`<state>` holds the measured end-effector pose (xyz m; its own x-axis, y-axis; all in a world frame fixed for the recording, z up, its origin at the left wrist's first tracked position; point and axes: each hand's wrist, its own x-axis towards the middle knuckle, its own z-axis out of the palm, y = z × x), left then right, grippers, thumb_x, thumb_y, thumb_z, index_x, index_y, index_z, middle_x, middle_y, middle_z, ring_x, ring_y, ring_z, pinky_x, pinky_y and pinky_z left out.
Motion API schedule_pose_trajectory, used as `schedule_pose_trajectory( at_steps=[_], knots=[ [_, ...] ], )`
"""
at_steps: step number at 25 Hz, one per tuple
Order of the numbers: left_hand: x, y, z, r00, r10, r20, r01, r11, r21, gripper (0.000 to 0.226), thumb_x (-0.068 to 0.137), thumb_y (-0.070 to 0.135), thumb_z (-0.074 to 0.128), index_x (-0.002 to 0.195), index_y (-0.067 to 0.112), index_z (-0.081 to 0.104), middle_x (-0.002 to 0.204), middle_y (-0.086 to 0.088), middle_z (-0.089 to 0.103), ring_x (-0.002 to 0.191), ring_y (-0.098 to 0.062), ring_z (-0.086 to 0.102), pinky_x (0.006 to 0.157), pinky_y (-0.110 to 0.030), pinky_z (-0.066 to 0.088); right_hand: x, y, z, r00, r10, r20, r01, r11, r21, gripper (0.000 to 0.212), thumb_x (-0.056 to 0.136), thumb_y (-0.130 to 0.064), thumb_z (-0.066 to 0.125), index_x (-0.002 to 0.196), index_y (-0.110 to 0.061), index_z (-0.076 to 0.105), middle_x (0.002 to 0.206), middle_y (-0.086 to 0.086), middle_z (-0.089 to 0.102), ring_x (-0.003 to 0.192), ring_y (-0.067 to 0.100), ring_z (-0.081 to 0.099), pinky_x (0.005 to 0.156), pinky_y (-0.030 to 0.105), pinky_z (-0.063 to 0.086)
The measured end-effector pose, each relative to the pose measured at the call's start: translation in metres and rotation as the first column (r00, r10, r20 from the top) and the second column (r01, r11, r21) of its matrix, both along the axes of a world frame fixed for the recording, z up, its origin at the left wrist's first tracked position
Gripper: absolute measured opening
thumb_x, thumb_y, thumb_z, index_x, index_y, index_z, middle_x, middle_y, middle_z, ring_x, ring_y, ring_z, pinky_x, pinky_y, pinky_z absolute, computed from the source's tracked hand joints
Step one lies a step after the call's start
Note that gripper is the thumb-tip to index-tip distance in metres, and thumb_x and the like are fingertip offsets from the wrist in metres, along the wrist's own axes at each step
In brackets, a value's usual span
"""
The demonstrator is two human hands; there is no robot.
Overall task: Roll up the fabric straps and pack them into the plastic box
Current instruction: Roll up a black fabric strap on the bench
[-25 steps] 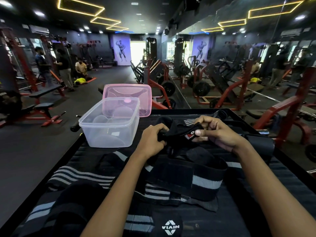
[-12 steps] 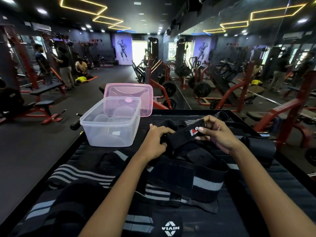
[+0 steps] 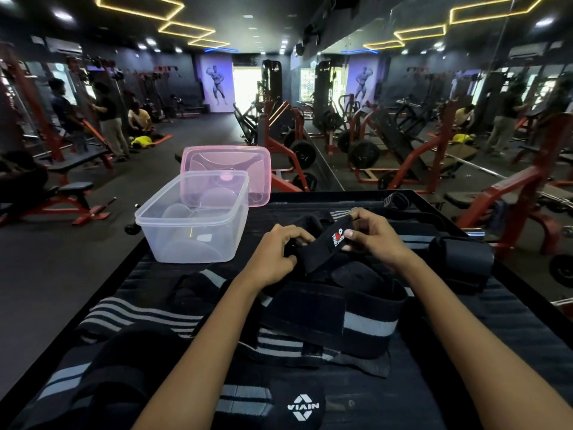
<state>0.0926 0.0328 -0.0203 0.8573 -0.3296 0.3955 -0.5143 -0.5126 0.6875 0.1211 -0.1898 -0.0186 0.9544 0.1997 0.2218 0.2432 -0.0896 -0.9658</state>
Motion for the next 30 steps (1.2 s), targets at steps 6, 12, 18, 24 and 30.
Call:
schedule_pose_trajectory(
  at_steps=[6, 12, 18, 24, 30],
  knots=[
    [0.002, -0.004, -0.005, 0.996, -0.082, 0.037, 0.081, 0.997, 0.016, 0.057, 0.062, -0.019, 0.046, 0.095, 0.021, 0.067, 0.096, 0.001, 0.068, 0.098, -0.018, 0.06, 0.094, 0.006, 0.013, 0.006, 0.016, -0.013, 0.995, -0.08, 0.054, 0.083, 0.994, -0.067, 0.023, 0.089, 0.006, 0.058, 0.098, -0.016, 0.061, 0.087, 0.01, 0.059, 0.076, 0.018, 0.06, 0.058, 0.024, 0.055],
    [0.0, -0.004, -0.003, 0.995, -0.086, 0.044, 0.087, 0.996, -0.02, 0.06, 0.064, -0.021, 0.044, 0.098, 0.023, 0.066, 0.095, 0.008, 0.064, 0.097, -0.001, 0.048, 0.087, 0.001, 0.028, 0.002, 0.021, -0.01, 0.991, -0.095, 0.096, 0.106, 0.987, -0.12, 0.02, 0.091, 0.005, 0.057, 0.091, -0.015, 0.062, 0.085, 0.006, 0.063, 0.068, 0.002, 0.061, 0.055, 0.012, 0.047],
    [-0.002, -0.002, 0.015, 0.983, -0.119, -0.139, -0.006, 0.739, -0.674, 0.058, 0.068, -0.032, 0.048, 0.094, 0.019, 0.064, 0.089, 0.009, 0.068, 0.088, -0.005, 0.062, 0.077, -0.02, 0.05, 0.0, 0.017, 0.002, 0.985, 0.171, -0.031, -0.161, 0.966, 0.202, 0.057, 0.081, 0.02, 0.05, 0.12, -0.019, 0.063, 0.098, 0.002, 0.063, 0.088, 0.013, 0.057, 0.084, 0.028, 0.051],
    [-0.003, -0.004, 0.024, 0.898, -0.42, -0.13, 0.034, 0.362, -0.932, 0.045, 0.065, -0.013, 0.054, 0.104, 0.007, 0.059, 0.091, -0.003, 0.07, 0.089, -0.016, 0.063, 0.086, -0.027, 0.05, -0.003, 0.022, 0.002, 0.993, 0.108, 0.051, -0.101, 0.989, -0.111, 0.046, 0.078, 0.004, 0.072, 0.115, -0.022, 0.059, 0.111, -0.004, 0.068, 0.106, 0.011, 0.063, 0.095, 0.026, 0.049],
    [-0.012, -0.004, 0.034, 0.899, -0.422, -0.119, 0.022, 0.316, -0.948, 0.029, 0.084, -0.001, 0.052, 0.072, 0.016, 0.073, 0.068, 0.007, 0.071, 0.071, -0.005, 0.069, 0.095, -0.049, 0.044, -0.001, 0.018, -0.006, 0.999, 0.029, -0.041, -0.043, 0.925, -0.378, 0.058, 0.077, -0.017, 0.079, 0.129, -0.019, 0.053, 0.123, -0.003, 0.057, 0.108, 0.01, 0.057, 0.088, 0.015, 0.046]
  ],
)
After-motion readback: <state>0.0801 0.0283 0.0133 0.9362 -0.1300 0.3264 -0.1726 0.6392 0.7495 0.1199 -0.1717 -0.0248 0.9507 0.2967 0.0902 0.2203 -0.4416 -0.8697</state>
